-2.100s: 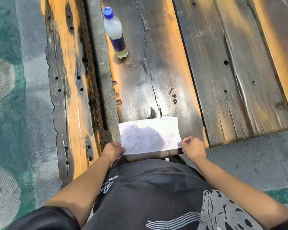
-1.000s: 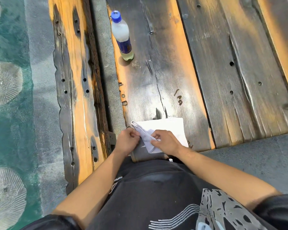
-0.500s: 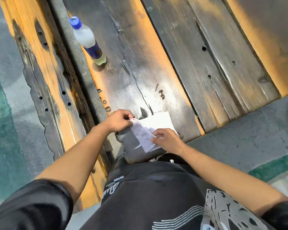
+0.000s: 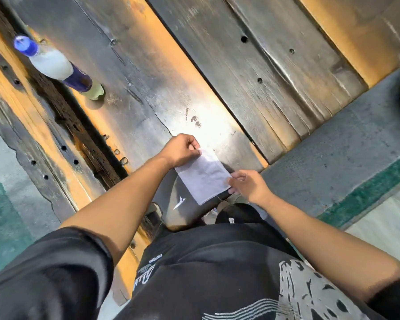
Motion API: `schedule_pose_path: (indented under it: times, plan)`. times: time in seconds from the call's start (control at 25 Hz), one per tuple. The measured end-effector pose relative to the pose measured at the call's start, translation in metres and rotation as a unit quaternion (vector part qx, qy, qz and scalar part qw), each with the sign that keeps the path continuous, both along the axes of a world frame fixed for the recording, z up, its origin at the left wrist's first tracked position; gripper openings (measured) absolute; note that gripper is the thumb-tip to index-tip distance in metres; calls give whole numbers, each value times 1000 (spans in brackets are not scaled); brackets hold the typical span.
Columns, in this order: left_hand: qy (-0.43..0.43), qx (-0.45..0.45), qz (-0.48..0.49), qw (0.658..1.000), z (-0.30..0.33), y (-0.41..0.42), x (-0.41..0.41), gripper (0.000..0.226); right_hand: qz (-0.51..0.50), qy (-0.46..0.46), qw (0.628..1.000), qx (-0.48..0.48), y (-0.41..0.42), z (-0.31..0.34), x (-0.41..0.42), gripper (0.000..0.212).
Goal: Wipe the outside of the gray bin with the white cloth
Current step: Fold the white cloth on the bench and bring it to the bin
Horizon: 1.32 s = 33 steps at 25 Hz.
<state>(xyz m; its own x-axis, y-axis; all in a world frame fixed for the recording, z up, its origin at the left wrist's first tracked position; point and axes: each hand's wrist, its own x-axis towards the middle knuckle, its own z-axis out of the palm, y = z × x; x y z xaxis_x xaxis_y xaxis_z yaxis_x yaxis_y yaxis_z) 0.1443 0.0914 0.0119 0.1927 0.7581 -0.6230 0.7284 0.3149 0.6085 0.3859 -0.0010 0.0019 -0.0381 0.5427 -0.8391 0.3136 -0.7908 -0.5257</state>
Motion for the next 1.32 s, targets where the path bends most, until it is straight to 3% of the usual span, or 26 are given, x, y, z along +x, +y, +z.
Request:
schedule_pose_path:
  times: [0.16,0.52,0.68,0.8,0.92,1.08,1.2,1.32]
  plan:
    - [67,4,-23,997,-11,7,12,9,70,-73,995,6,-1,-6,9,19]
    - [161,55,-29,985,-18,-23,-4,26,95,-137,984,68,-5,0,17,22]
    - [174,47,21,983,-16,-54,-15,28,119,-148,979,74,-7,2,17,15]
    - [135,2,139,981,-15,-63,-17,25,116,-148,980,68,-8,4,15,24]
    - [66,-62,265,960,-15,-66,-14,22,53,-130,989,44,-14,4,11,29]
    - [-76,-164,382,906,-10,-71,-3,21,-42,-121,992,5,-27,7,-5,29]
    - [-170,-250,385,872,-8,-83,-4,22,-110,-123,986,-28,-48,1,-24,31]
    - [-238,-312,328,859,-2,-108,-7,32,-216,-39,973,-63,-77,-4,-45,31]
